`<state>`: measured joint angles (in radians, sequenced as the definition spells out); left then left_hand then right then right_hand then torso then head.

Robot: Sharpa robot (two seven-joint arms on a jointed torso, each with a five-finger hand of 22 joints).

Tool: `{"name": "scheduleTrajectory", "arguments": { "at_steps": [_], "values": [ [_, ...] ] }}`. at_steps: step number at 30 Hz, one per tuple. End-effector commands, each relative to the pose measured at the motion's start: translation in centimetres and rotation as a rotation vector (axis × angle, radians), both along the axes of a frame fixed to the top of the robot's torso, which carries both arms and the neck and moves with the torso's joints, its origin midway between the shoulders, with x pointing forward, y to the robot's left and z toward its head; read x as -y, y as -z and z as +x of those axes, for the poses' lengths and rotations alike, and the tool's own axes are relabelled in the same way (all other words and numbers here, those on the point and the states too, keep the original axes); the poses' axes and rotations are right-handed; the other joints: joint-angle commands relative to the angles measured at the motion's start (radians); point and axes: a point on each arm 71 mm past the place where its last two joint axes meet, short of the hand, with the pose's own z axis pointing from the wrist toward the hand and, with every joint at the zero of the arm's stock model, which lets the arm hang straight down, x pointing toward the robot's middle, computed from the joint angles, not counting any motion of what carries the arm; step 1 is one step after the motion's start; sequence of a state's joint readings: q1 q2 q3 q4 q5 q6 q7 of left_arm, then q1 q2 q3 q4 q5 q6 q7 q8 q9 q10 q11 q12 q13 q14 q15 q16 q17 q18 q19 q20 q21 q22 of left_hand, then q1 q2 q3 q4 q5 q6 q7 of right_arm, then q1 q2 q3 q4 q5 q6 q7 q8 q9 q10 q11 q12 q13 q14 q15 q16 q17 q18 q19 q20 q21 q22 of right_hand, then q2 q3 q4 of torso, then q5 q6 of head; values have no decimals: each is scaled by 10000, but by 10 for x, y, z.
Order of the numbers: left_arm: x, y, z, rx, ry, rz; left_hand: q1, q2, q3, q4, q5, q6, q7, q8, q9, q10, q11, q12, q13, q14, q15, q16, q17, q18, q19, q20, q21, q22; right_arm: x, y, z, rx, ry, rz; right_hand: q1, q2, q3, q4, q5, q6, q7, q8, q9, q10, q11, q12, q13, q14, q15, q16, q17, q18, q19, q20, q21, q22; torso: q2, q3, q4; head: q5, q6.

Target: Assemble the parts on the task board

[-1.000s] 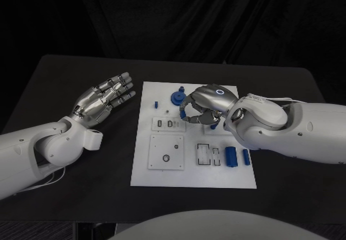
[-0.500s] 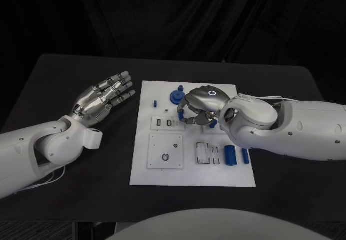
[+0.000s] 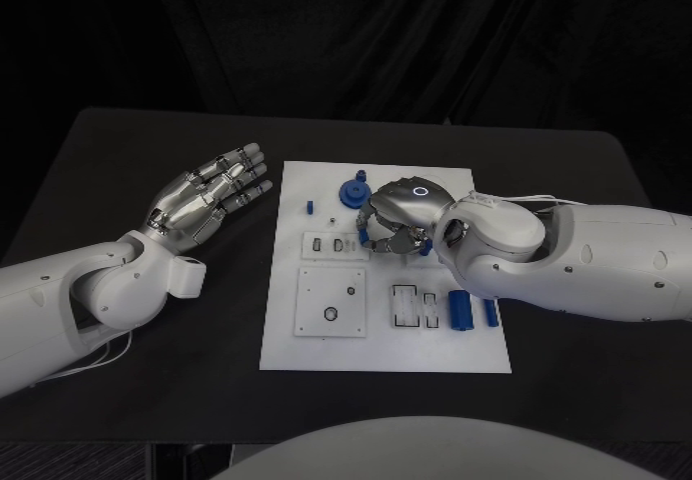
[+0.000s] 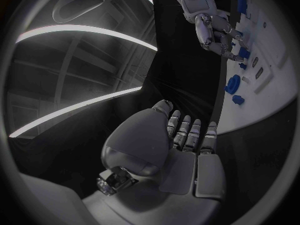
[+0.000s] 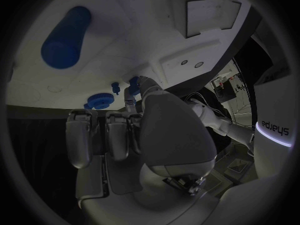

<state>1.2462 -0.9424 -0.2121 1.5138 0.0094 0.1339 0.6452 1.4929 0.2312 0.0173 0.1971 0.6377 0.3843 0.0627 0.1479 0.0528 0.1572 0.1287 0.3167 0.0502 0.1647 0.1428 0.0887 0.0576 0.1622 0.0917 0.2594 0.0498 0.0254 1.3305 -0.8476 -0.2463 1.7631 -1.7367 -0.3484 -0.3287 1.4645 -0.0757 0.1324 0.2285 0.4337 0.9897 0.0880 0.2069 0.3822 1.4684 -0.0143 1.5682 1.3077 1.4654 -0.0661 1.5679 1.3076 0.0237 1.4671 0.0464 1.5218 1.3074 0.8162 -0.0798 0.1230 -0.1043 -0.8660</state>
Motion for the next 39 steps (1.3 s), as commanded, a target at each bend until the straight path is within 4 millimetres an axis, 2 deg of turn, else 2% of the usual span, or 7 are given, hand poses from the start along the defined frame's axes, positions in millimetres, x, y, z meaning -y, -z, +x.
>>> {"name": "scheduleTrajectory", "arguments": {
  "at_steps": [1, 12, 14, 21, 34, 37, 39],
  "values": [
    [2, 1, -1, -22, 163, -103, -91, -24, 67, 14, -2, -96, -8, -59, -16, -78, -12, -49, -15, -1, 74, 14, -10, 188, -2, 54, -2, -2, 0, 6, 0, -63, 127, -152, -147, -24, 14, -74, -96, 45, -97, -42, 612, 1024, 78, 26, 2631, 1054, 15, 29, 2632, -83, 694, -7, -70, 2431, -2, -4, 8, -4, -10],
    [1, 2, -1, -105, 162, -45, -111, -27, 99, 13, -16, -124, 5, -71, -19, -100, -6, -67, -18, -16, 83, 7, -16, 186, -11, 59, -8, -4, -3, 12, -1, -142, -4, -97, -338, -24, 20, -108, -699, -404, -22, -387, 605, 1024, 114, 26, 2631, 1054, 54, 29, 2632, -66, 660, 43, -130, 2409, 1, -3, 12, 36, -23],
    [1, 2, -1, -107, 170, -51, -112, -27, 103, 12, -17, -129, 6, -73, -20, -103, -5, -69, -19, -28, 83, 1, -20, 186, -14, 60, -9, -5, -3, 12, -1, -158, 2, -112, -400, -29, -3, -126, -1144, -540, -1, -499, 599, 1024, 139, 26, 2631, 1054, 70, 29, 2632, -61, 647, 66, -152, 2401, 0, -2, 14, 30, -24],
    [1, 3, -1, -115, 200, -72, -117, -27, 112, 11, -18, -120, 7, -70, -18, -108, -4, -71, -19, -27, 84, 2, -19, 186, -11, 61, -8, -4, -3, 14, -1, -217, 34, -188, -571, -49, -108, -140, -1875, -757, 42, -691, 601, 1024, 172, 26, 2631, 1054, 106, 29, 2632, -55, 635, 96, -173, 2394, 2, 1, 15, 11, -30],
    [0, 4, -1, -141, 181, -56, -121, -29, 124, 8, -19, -130, 7, -73, -19, -116, -4, -79, -21, -36, 84, -2, -22, 186, -12, 63, -8, -4, -3, 14, -1, -243, -4, -211, -925, -305, -471, 12, -3103, -1604, 115, -1172, 547, 1024, 239, 26, 2631, 1054, 163, 29, 2632, -35, 590, 151, -255, 2367, 0, -2, 1, 15, -37],
    [0, 4, -2, -132, 161, -61, -127, -35, 135, 4, -24, -126, 8, -71, -18, -125, -5, -87, -22, -42, 83, -5, -25, 186, -16, 64, -11, -5, -2, 13, -1, -162, -32, -90, -1018, -411, -540, 147, -3467, -1860, 124, -1283, 535, 1024, 251, 26, 2631, 1054, 176, 29, 2632, -35, 590, 166, -257, 2367, -1, 1, 9, 12, -24],
    [0, 4, -2, -122, 132, -58, -135, -50, 154, -7, -31, -127, 9, -71, -17, -131, 1, -84, -22, -71, 67, -19, -34, 187, -21, 64, -14, -6, -2, 12, -2, -73, -62, 46, -1040, -582, -563, 332, -3745, -2275, 131, -1412, 443, 1024, 256, 26, 2631, 1054, 180, 29, 2632, -31, 582, 176, -275, 2362, -1, 3, 8, 8, -10]
  ]
}}
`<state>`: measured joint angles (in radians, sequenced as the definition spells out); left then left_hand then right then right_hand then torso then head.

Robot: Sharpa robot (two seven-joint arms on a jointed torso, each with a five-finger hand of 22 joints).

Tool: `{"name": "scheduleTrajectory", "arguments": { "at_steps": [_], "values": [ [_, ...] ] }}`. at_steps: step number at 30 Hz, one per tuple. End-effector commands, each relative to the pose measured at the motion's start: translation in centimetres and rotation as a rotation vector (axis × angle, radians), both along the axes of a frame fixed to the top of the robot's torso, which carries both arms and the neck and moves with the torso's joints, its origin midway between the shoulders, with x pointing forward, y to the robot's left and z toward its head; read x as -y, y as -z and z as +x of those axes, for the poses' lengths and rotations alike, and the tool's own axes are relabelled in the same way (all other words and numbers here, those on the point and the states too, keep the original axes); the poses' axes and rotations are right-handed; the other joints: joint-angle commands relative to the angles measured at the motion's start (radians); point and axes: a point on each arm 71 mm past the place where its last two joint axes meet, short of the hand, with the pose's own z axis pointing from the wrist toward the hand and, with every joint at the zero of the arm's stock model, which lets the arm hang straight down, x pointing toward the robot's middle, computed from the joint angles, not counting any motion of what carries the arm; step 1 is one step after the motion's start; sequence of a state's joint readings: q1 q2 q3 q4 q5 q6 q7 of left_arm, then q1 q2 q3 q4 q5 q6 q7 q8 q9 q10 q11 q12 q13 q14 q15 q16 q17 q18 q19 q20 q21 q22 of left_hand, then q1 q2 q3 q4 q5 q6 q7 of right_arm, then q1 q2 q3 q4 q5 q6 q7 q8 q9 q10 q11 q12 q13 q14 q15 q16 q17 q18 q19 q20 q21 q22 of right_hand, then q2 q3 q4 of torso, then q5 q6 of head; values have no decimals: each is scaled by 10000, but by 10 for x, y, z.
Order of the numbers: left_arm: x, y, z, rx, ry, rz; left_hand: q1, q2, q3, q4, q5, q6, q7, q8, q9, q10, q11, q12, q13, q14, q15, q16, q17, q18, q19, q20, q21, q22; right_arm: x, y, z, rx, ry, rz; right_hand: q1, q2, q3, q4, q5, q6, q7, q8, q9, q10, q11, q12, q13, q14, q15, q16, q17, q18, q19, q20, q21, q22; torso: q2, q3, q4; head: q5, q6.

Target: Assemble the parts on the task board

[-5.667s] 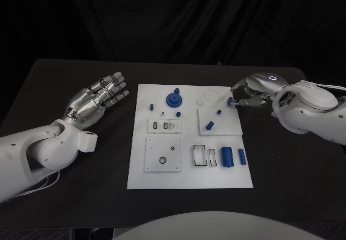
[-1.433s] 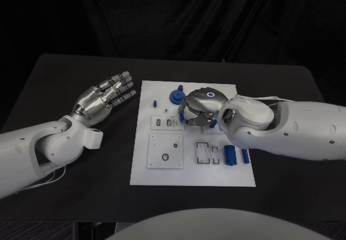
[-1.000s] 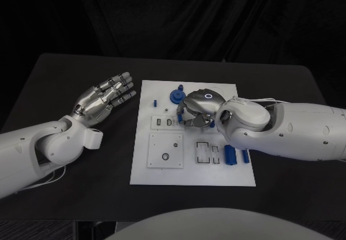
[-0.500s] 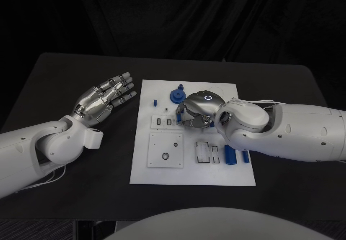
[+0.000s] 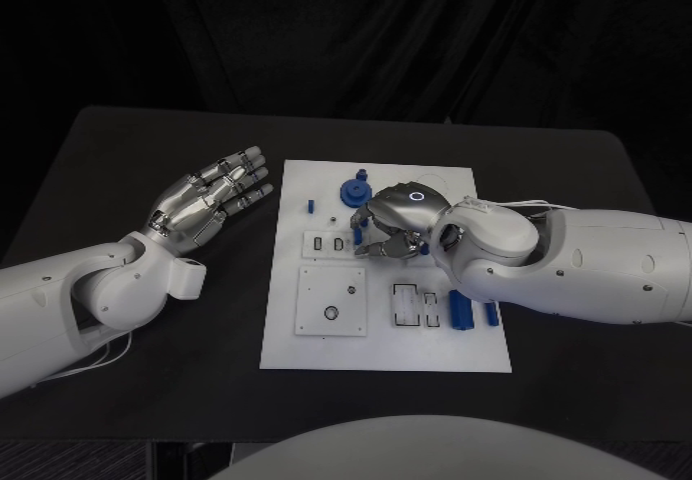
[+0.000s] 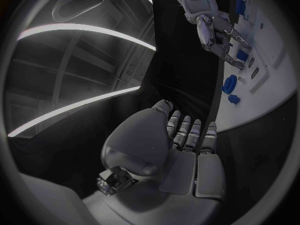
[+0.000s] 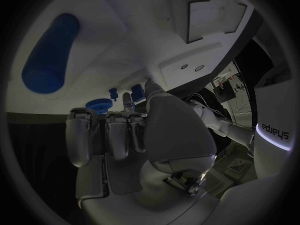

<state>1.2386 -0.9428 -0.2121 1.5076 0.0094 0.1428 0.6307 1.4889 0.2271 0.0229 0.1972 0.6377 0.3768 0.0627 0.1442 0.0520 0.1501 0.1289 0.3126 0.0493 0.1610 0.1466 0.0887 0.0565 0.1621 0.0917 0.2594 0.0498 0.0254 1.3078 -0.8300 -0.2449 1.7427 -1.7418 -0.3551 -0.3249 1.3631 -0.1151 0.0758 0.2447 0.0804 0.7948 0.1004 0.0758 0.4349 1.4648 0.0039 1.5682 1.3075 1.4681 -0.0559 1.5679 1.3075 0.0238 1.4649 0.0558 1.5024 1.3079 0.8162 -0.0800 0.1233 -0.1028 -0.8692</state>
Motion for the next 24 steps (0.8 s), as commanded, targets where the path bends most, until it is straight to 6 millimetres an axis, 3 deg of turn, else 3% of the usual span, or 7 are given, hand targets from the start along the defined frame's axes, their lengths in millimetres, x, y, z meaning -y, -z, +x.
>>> {"name": "scheduleTrajectory", "arguments": {
  "at_steps": [1, 7, 12, 16, 17, 20, 24],
  "values": [
    [1, -1, -1, 71, 64, -133, -104, -24, 115, -17, -35, -45, 11, -30, -7, -63, 6, -36, -11, -56, 10, -29, -30, 189, -24, 63, -16, -7, 2, 1, -2, 77, -41, 117, -25, -242, 1, 225, -235, -424, -7, -117, -113, 1060, 69, 26, 2633, 1027, 75, 29, 2633, -32, 605, 81, -78, 2358, 0, 6, 6, -2, 47],
    [-1, -2, -2, 169, -96, -138, -125, -58, 152, -38, -29, -5, 6, -11, 2, -51, 23, 0, -4, -76, -26, -37, -37, 193, -23, 57, -15, -6, 5, -6, -7, 530, -178, 821, -168, -702, -103, 497, -306, -833, -71, -149, -296, 1060, 17, 26, 2633, 1027, 35, 29, 2633, -35, 613, 45, -64, 2364, -7, 2, -2, 71, 152],
    [-3, -4, -4, 392, -459, -126, -207, -210, 248, -100, 39, 172, 16, 74, 30, 69, 35, 187, 27, 33, -32, 37, -9, 200, 117, 158, 60, 32, 12, -19, -9, 1107, -252, 1429, -203, -754, -120, 501, -313, -878, -82, -140, -324, 1060, 7, 26, 2633, 1027, 26, 29, 2633, -31, 602, 36, -81, 2358, -12, 9, -9, 87, 290],
    [-5, -8, -8, 689, -798, -154, -442, -530, 525, -104, 245, 646, 19, 246, 68, 452, 61, 655, 57, 1093, 152, 799, 219, 202, 1011, 272, 538, 224, 18, -41, -6, 1801, -416, 1791, -79, -488, 75, 468, -247, -802, -97, -67, -386, 1060, -10, 26, 2633, 1027, 12, 29, 2633, -33, 607, 20, -74, 2360, -16, 17, -10, 184, 460],
    [-5, -12, -9, 830, -906, -134, -466, -560, 571, -90, 261, 706, 15, 260, 69, 511, 54, 715, 61, 1326, 164, 978, 268, 205, 1353, 264, 721, 299, 22, -51, -3, 2063, -470, 1875, 283, -168, 314, 373, 241, -744, -185, -35, -465, 1060, -70, 26, 2633, 1027, -20, 29, 2633, -19, 575, -1, -127, 2343, -24, 28, -14, 206, 503],
    [-4, -18, -9, 1041, -1033, -98, -521, -621, 763, -31, 300, 838, 36, 270, 69, 741, 94, 981, 95, 2245, 173, 1730, 487, 215, 2444, 204, 1312, 531, 30, -65, 3, 2366, -428, 2034, 520, 74, 430, 288, 682, -604, -234, 16, -547, 1060, -100, 26, 2633, 1027, -45, 29, 2633, 14, 492, -22, -259, 2298, -44, 36, 2, 207, 731],
    [0, -35, -3, 1582, -1176, -125, -513, -731, 1151, 94, 466, 1506, 117, 466, 141, 1982, 445, 2182, 357, 3912, 93, 3305, 1043, 182, 4428, 30, 2497, 1016, 43, -78, 12, 2479, -164, 2140, 933, 312, 596, 12, 1402, -438, -230, 56, -661, 1060, -117, 26, 2633, 1027, -67, 29, 2633, 23, 461, -52, -303, 2286, -114, 49, 10, 212, 981]
  ]
}}
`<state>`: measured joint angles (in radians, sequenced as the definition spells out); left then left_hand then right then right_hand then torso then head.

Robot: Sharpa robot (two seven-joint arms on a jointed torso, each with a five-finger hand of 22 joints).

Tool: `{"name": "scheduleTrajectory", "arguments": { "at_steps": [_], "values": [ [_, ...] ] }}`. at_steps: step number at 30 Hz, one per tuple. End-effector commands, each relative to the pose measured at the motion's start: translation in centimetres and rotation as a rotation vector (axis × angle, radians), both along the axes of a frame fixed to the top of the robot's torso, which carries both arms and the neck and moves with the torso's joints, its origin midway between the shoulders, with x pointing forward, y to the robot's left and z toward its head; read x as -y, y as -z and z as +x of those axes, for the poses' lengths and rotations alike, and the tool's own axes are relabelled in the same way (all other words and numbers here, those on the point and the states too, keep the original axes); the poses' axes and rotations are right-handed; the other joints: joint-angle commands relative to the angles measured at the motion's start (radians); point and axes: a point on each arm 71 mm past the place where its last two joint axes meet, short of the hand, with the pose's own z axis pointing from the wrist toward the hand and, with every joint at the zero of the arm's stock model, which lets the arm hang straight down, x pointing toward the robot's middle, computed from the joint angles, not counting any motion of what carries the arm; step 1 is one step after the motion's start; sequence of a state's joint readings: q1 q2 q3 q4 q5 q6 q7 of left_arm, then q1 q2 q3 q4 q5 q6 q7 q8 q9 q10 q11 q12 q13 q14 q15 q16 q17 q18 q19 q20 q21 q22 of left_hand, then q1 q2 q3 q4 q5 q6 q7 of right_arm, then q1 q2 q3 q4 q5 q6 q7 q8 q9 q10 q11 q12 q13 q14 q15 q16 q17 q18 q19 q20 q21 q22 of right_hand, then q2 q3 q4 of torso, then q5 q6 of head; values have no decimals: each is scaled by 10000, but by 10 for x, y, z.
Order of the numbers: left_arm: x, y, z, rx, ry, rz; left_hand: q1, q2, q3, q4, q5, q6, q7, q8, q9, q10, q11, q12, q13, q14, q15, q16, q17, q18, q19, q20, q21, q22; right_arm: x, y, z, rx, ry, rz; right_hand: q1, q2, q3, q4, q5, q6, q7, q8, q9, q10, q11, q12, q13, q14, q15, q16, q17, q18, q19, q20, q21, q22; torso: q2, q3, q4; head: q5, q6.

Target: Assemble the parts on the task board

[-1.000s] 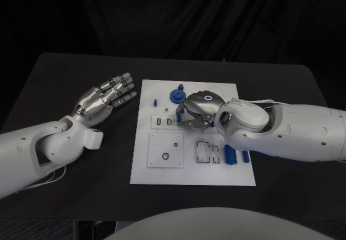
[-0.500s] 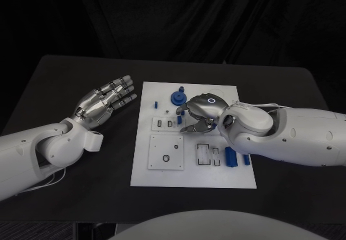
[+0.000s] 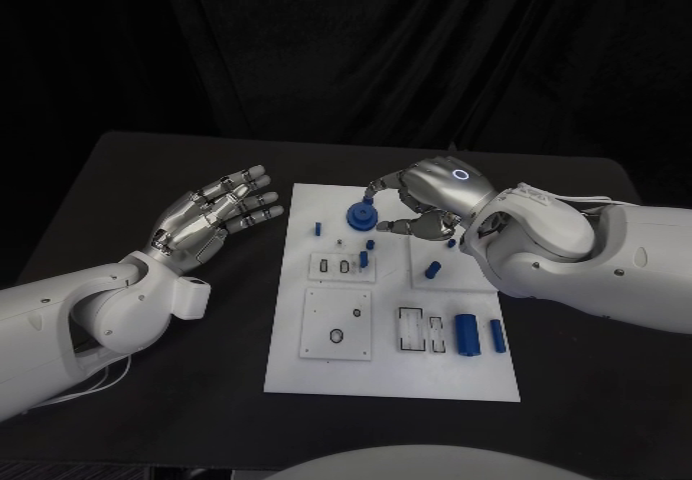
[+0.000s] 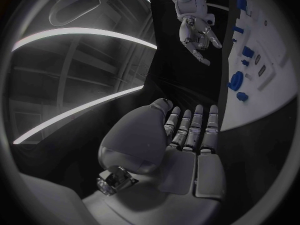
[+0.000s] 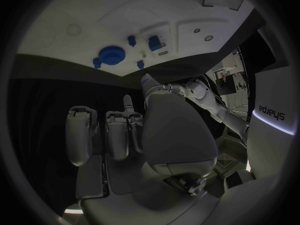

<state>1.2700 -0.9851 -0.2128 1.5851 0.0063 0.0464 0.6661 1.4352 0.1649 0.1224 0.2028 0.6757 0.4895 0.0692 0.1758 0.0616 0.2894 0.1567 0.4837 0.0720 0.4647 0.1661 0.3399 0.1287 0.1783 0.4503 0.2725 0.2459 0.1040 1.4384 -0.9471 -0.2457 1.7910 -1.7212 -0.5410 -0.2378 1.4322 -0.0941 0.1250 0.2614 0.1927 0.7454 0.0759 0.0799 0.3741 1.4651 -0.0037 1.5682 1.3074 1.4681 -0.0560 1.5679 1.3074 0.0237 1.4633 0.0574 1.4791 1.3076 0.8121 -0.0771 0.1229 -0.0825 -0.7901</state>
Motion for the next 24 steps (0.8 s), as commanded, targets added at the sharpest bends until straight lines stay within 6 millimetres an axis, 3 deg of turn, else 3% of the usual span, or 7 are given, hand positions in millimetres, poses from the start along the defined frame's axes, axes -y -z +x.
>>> {"name": "scheduleTrajectory", "arguments": {
  "at_steps": [1, 12, 14, 21, 22, 23, 24],
  "values": [
    [4, -22, 7, 1171, -565, -159, 47, -131, 223, 63, 220, 895, 125, 352, 115, 1120, 260, 795, 252, 1626, -116, 1426, 591, -7, 1359, -163, 893, 395, 10, -10, 6, 234, -145, 600, 588, 199, 253, -375, 453, -85, 51, -71, -146, 1057, -14, 26, 2634, 1027, -48, 29, 2634, 46, 420, -58, -162, 2258, -125, 41, 11, 26, 266],
    [27, -58, 30, 1978, -2, 1030, 314, -677, 980, 622, 169, 2122, 612, 609, 134, 3208, 308, 2382, 1029, 1958, -244, 5637, 2875, -80, 2375, -370, 3203, 1674, 41, -11, 21, 247, 355, 559, 752, 380, 400, -383, 606, 500, 62, 200, -145, 1057, -1, 26, 2634, 1027, -33, 29, 2634, 63, 372, -41, -242, 2234, -554, 199, -81, 181, 236],
    [30, -60, 34, 2038, 258, 1678, 337, -720, 996, 610, 5, 2715, 1085, 972, 294, 4299, 54, 3195, 1508, 2445, -479, 6466, 3325, 4, 2746, -456, 3937, 2088, 45, -9, 21, 191, 433, 569, 765, 393, 413, -381, 627, 549, 61, 221, -140, 1057, -2, 26, 2634, 1027, -33, 29, 2634, 72, 352, -39, -277, 2222, -614, 213, -90, 165, 247],
    [46, -61, 46, 2145, 1246, 4137, 316, -958, 1170, 749, -655, 2925, 1110, 1596, 692, 4451, -328, 4608, 3447, 2817, -830, 8145, 4591, -3, 2820, -805, 5959, 3472, 59, 3, 25, -49, 788, 524, 803, 419, 444, -390, 660, 578, 48, 230, -141, 1057, -8, 26, 2634, 1027, -35, 29, 2634, 78, 339, -39, -300, 2215, -779, 322, -119, 270, 212],
    [50, -60, 48, 2214, 1408, 4584, 273, -1008, 1137, 794, -883, 2955, 1107, 1664, 746, 4368, -396, 5488, 4309, 3041, -889, 8604, 4935, -3, 2948, -871, 6287, 3716, 61, 5, 25, -106, 852, 516, 812, 438, 458, -386, 673, 583, 44, 229, -143, 1057, -12, 26, 2634, 1027, -38, 29, 2634, 74, 348, -40, -286, 2220, -786, 329, -121, 276, 220],
    [53, -59, 49, 2327, 1558, 5067, 68, -950, 1084, 789, -1226, 3066, 1058, 1758, 812, 6225, -442, 7335, 7376, 4776, -942, 9779, 7105, -23, 3052, -914, 6648, 3985, 63, 8, 26, -163, 911, 506, 816, 447, 464, -384, 682, 585, 43, 229, -144, 1057, -14, 26, 2634, 1027, -40, 29, 2634, 68, 363, -41, -262, 2228, -811, 354, -134, 303, 232],
    [57, -58, 50, 2474, 1693, 5567, -74, -961, 1117, 837, -1474, 3044, 1033, 1782, 871, 6963, -505, 8211, 9011, 5421, -955, 10375, 8154, -10, 3013, -1004, 7040, 4323, 65, 11, 26, -215, 964, 493, 820, 455, 471, -382, 695, 593, 44, 231, -145, 1057, -16, 26, 2634, 1027, -43, 29, 2634, 66, 371, -42, -250, 2232, -826, 369, -143, 325, 237]
  ]
}}
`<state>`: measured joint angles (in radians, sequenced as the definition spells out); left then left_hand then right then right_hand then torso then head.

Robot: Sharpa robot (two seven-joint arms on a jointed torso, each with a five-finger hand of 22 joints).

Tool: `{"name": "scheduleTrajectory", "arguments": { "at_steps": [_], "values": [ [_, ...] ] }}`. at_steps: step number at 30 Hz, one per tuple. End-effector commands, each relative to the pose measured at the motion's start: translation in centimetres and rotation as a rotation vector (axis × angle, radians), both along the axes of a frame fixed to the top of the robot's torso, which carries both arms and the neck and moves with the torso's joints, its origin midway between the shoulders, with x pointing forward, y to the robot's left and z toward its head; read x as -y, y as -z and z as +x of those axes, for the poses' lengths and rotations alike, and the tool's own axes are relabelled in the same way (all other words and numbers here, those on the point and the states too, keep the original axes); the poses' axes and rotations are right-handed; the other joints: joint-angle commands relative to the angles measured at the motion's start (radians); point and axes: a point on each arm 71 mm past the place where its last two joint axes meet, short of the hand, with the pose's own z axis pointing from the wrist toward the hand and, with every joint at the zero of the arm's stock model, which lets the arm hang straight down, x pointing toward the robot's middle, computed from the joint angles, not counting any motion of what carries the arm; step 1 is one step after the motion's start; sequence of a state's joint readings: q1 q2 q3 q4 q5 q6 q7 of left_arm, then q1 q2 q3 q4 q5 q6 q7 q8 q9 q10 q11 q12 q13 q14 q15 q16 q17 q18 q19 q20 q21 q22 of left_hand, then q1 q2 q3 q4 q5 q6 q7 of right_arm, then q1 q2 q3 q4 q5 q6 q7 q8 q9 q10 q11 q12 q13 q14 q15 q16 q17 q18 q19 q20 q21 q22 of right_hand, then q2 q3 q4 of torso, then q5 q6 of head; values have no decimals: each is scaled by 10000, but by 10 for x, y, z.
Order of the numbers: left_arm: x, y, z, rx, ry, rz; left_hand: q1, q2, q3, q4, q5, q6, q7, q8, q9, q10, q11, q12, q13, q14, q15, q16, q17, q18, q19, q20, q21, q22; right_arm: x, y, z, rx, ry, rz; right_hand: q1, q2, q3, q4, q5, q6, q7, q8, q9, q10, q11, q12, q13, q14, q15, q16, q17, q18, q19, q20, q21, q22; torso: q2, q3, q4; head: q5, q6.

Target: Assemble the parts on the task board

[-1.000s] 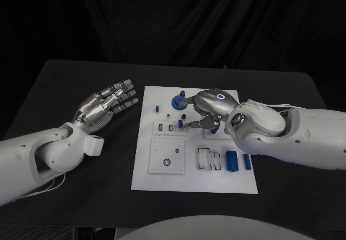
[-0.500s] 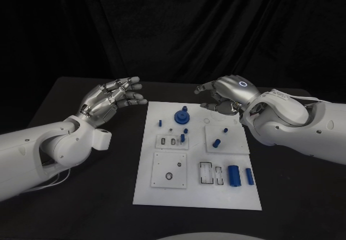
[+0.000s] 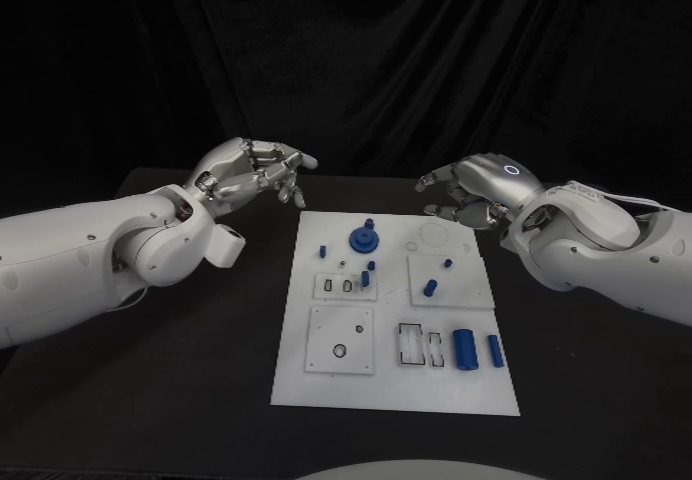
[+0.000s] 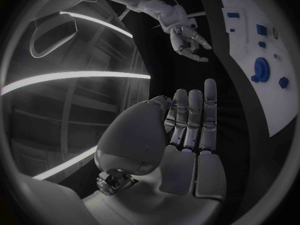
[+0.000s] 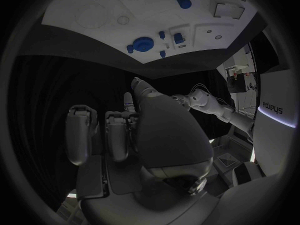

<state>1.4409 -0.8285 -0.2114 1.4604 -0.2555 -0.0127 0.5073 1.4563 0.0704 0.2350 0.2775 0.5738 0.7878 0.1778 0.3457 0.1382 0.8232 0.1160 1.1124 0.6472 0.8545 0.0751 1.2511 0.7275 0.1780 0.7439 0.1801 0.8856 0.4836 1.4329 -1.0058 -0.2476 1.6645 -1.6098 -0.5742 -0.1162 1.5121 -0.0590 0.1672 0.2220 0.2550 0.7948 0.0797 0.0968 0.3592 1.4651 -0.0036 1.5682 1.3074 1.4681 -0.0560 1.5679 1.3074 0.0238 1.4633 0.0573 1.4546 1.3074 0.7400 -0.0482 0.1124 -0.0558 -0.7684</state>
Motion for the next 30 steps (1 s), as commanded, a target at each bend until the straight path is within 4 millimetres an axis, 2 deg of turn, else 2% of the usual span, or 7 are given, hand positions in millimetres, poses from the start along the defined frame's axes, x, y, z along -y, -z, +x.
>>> {"name": "scheduleTrajectory", "arguments": {
  "at_steps": [1, 4, 6, 11, 18, 24, 30],
  "values": [
    [14, 10, 1, 377, 716, 2836, -491, -26, -80, 62, -785, 78, -89, 99, 151, 2487, -93, 2494, 4399, 2227, -81, 1677, 3058, -54, 72, -63, 886, 732, 5, 7, 1, -66, 44, 172, 22, 105, 49, 13, 71, 98, 6, 62, 4, 1057, -17, 26, 2633, 1027, -43, 29, 2634, 65, 371, -42, -5, 2234, -136, 106, -43, 79, 24],
    [25, 14, 3, 899, 932, 4346, -1904, 191, -701, 146, -2212, 369, -163, 163, 309, 6289, -143, 4213, 8203, 5517, -156, 2916, 6687, -25, 393, -138, 1903, 1496, 10, 15, 2, -240, 171, 115, 26, 121, 63, 24, 111, 137, 8, 76, 6, 1057, -22, 26, 2633, 1027, -50, 29, 2634, 62, 380, -47, 5, 2238, -199, 165, -59, 142, 55],
    [32, 17, 3, 1218, 1034, 5224, -2659, 172, -1164, 74, -2866, 516, -220, 176, 390, 7476, -202, 4584, 9236, 6608, -214, 3131, 7838, -216, 1498, -175, 2874, 2884, 12, 19, 2, -335, 241, 79, 33, 133, 77, 32, 156, 173, 9, 89, 7, 1057, -25, 26, 2633, 1027, -55, 29, 2634, 62, 383, -51, 7, 2238, -258, 224, -107, 195, 28],
    [50, 27, 4, 1708, 1129, 7819, -4117, 414, -2635, 149, -4633, 954, -445, 428, 1041, 7476, -436, 4584, 9236, 7163, -453, 3196, 8433, -793, 4284, -379, 5124, 6516, 16, 28, 3, -514, 403, 3, 36, 139, 91, 46, 227, 237, 9, 111, 8, 1057, -28, 26, 2633, 1027, -62, 29, 2634, 64, 382, -57, 0, 2236, -375, 353, -217, 340, -105],
    [65, 33, 3, 1527, 629, 9401, -3604, 656, -3203, 53, -4653, 1220, -784, 1215, 2417, 7476, -779, 4584, 9236, 7163, -786, 3196, 8433, -1304, 6531, -692, 6256, 8994, 18, 32, 4, -629, 487, -40, -26, 110, 84, 116, 381, 301, 11, 114, -10, 1057, -31, 26, 2633, 1027, -70, 29, 2634, 65, 386, -67, -6, 2234, -479, 487, -332, 468, -328],
    [80, 41, -1, 717, 241, 10785, -3245, 697, -3478, 91, -4182, 800, -1024, 2261, 4645, 7476, -1031, 4584, 9236, 7163, -1068, 3196, 8433, -1399, 6929, -948, 6389, 9420, 18, 34, 3, -647, 511, -27, -50, 102, 86, 148, 451, 322, 13, 110, -22, 1057, -32, 26, 2633, 1027, -74, 29, 2634, 62, 396, -72, 5, 2238, -540, 589, -406, 525, -670],
    [91, 49, -6, -140, 353, 12214, -3402, 644, -3743, 86, -4300, 570, -1050, 2455, 5624, 7476, -1072, 4584, 9236, 7163, -1110, 3196, 8433, -1407, 6997, -1022, 6380, 9474, 15, 33, 2, -616, 470, 39, -69, 88, 83, 169, 489, 339, 17, 109, -29, 1057, -33, 26, 2633, 1027, -77, 29, 2634, 61, 400, -75, 8, 2238, -563, 725, -548, 666, -878]
  ]
}}
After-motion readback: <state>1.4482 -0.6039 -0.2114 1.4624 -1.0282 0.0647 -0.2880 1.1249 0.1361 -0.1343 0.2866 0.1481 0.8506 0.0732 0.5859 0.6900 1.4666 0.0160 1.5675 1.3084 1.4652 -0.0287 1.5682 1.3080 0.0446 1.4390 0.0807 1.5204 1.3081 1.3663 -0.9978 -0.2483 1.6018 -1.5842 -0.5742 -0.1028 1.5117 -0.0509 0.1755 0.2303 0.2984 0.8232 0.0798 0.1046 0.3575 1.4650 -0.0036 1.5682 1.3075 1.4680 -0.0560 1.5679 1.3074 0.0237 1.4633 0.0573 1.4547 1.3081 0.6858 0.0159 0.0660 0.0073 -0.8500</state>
